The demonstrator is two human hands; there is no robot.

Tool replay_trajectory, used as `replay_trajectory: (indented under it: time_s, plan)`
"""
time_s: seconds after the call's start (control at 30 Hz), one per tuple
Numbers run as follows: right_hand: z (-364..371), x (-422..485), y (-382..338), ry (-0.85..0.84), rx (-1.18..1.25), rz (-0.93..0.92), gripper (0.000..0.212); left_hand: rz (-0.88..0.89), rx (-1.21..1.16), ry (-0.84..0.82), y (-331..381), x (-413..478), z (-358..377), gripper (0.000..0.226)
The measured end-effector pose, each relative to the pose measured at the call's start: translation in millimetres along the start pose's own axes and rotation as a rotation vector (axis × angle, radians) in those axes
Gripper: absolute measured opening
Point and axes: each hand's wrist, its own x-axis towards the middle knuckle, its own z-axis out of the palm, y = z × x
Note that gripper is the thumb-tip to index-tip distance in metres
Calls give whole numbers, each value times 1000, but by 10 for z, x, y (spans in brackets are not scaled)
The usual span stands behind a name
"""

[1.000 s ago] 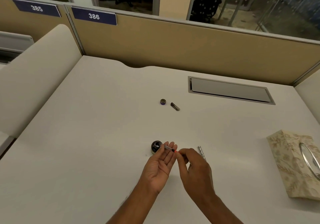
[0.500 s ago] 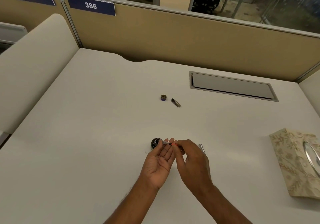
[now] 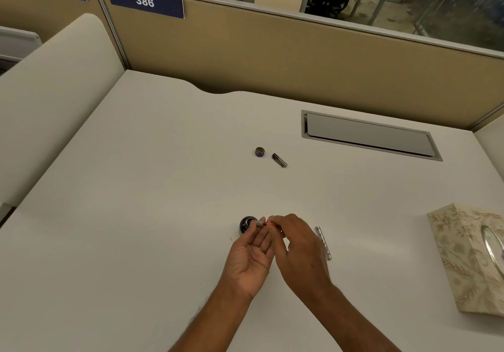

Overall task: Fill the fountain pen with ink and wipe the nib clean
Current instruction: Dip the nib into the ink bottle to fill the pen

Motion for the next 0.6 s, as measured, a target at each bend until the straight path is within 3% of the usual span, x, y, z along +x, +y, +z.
replay_trajectory:
  time_s: [0.6]
  plan:
    - [50, 148, -14, -61, -50, -45, 15, -10, -118, 23, -1, 53, 40, 23]
